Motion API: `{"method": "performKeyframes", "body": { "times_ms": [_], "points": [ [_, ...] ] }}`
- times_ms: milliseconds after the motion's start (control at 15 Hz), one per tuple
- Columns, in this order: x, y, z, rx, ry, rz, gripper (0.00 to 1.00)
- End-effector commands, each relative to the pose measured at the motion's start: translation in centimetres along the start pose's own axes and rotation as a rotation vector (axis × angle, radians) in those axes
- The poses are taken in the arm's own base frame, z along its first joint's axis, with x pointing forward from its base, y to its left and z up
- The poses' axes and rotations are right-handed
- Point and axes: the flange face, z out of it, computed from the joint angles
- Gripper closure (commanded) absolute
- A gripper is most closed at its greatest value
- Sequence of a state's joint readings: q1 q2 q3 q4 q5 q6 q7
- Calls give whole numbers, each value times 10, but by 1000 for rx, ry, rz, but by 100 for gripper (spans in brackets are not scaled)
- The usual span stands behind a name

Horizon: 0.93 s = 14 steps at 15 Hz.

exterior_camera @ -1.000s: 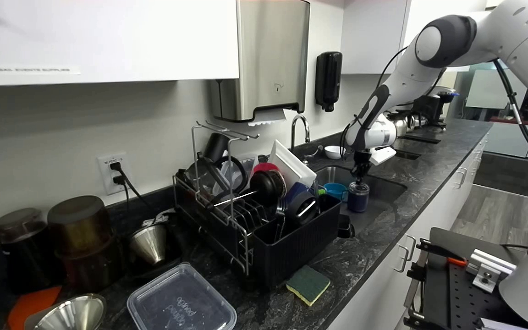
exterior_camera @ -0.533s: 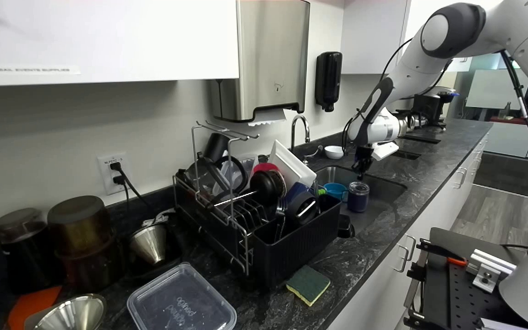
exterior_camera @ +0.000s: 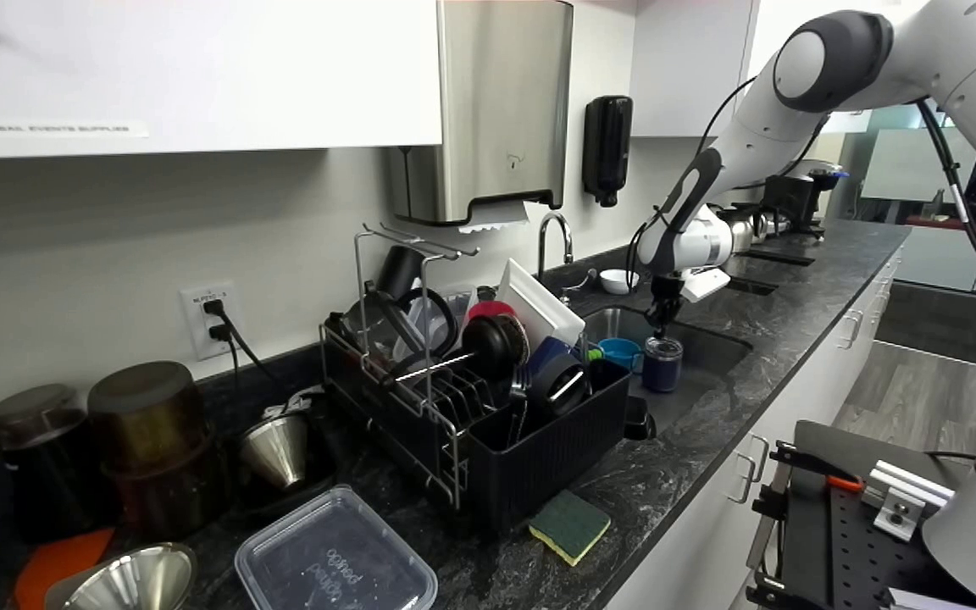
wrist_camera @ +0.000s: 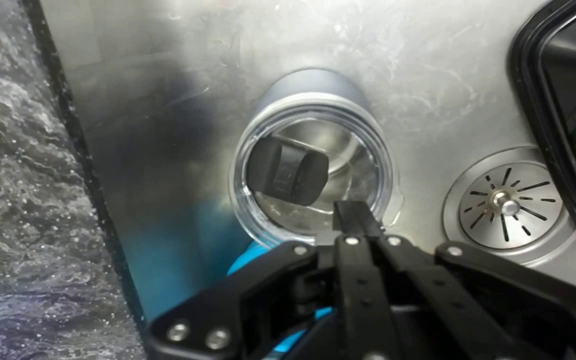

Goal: Take the straw out of the sink and put it in the cutlery compartment, pick the lid on the tray, place it on the cup in the sink, lift the cup, drop it in the sink then move the pan in the sink to the left

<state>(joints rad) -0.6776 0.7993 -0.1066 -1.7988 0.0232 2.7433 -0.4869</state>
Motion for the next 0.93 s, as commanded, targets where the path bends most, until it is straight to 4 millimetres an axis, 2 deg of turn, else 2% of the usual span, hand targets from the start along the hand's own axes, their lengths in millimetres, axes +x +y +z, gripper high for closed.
{"method": "performKeyframes", "body": {
  "times_ms": [0,333,867],
  "points": [
    [4,-4,14,1,-15,-5,100],
    [-1,-1,35,5,-33,-1,100],
    [14,-5,46,45,-21,-26,100]
  ]
}}
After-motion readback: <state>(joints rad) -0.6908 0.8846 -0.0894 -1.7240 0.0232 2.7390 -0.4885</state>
